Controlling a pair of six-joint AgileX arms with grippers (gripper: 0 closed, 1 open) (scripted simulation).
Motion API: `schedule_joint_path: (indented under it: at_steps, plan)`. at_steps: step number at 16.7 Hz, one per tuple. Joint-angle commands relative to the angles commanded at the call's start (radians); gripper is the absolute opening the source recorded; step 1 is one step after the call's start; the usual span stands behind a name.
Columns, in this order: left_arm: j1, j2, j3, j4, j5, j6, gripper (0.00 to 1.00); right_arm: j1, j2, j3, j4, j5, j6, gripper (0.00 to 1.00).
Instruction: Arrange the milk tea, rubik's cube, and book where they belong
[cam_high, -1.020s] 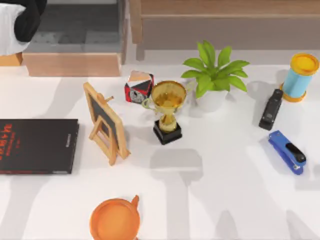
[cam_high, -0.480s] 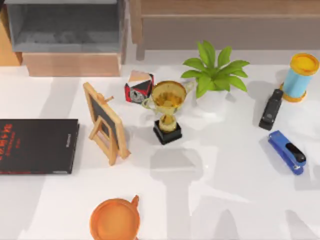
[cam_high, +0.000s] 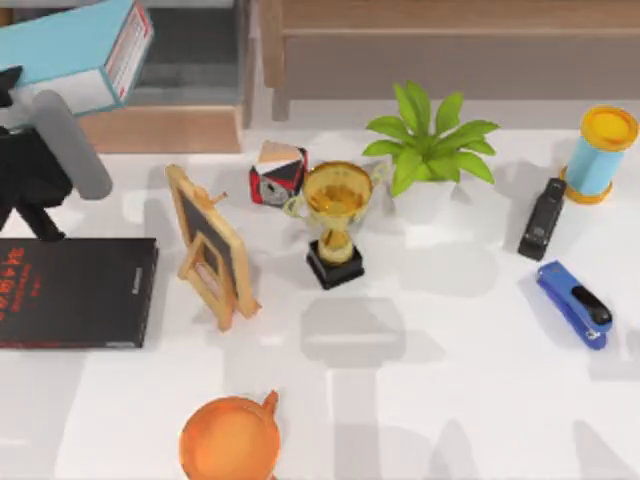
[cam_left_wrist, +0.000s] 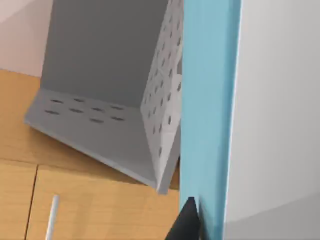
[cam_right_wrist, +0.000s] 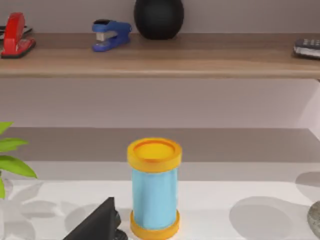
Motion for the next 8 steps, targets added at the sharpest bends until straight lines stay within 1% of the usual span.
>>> schedule_joint_path:
  at_steps: [2, 4, 6, 8]
  plan:
    - [0.019, 0.014, -0.146, 0.021, 0.003, 0.12, 0.0, 0.0, 0.0, 0.0, 0.0, 0.0, 0.0, 1.0]
    - [0.034, 0.037, -0.262, 0.041, 0.009, 0.2, 0.0, 0.0, 0.0, 0.0, 0.0, 0.0, 0.0, 1.0]
    - [0.045, 0.061, -0.338, 0.058, 0.014, 0.243, 0.0, 0.0, 0.0, 0.0, 0.0, 0.0, 0.0, 1.0]
    - [0.05, 0.075, -0.372, 0.067, 0.017, 0.259, 0.0, 0.0, 0.0, 0.0, 0.0, 0.0, 0.0, 1.0]
